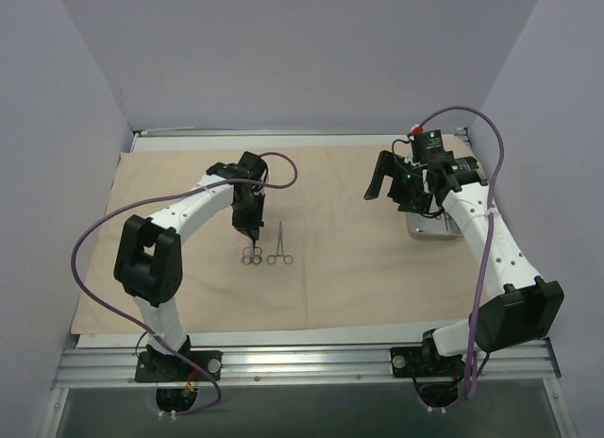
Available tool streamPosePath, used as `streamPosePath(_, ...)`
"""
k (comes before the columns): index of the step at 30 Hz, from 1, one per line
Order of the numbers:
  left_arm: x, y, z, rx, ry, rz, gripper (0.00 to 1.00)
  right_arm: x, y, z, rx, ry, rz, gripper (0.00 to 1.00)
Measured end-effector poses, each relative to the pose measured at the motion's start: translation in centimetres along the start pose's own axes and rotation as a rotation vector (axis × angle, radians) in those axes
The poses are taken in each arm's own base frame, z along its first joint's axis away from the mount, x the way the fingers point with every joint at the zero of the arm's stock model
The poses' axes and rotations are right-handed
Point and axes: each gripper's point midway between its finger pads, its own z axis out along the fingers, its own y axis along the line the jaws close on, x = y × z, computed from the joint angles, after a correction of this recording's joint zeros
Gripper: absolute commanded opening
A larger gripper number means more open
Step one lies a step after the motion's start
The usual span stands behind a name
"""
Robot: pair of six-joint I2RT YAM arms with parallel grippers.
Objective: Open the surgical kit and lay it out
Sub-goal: Place the medical item in the surgical kit.
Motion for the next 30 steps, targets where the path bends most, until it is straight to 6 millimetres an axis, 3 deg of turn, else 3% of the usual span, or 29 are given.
streamPosePath(21, 1.0, 2.0, 4.2, -0.108, 0.095, -0.008, 0.02, 0.2, 0.0, 0.7, -0.001, 0.025, 0.007, 1.0)
streamPosePath(30, 1.0, 2.6, 4.8, -0.142, 0.1, -0.009, 0.03, 0.3, 0.0, 0.8, 0.0, 0.028, 0.008, 1.0)
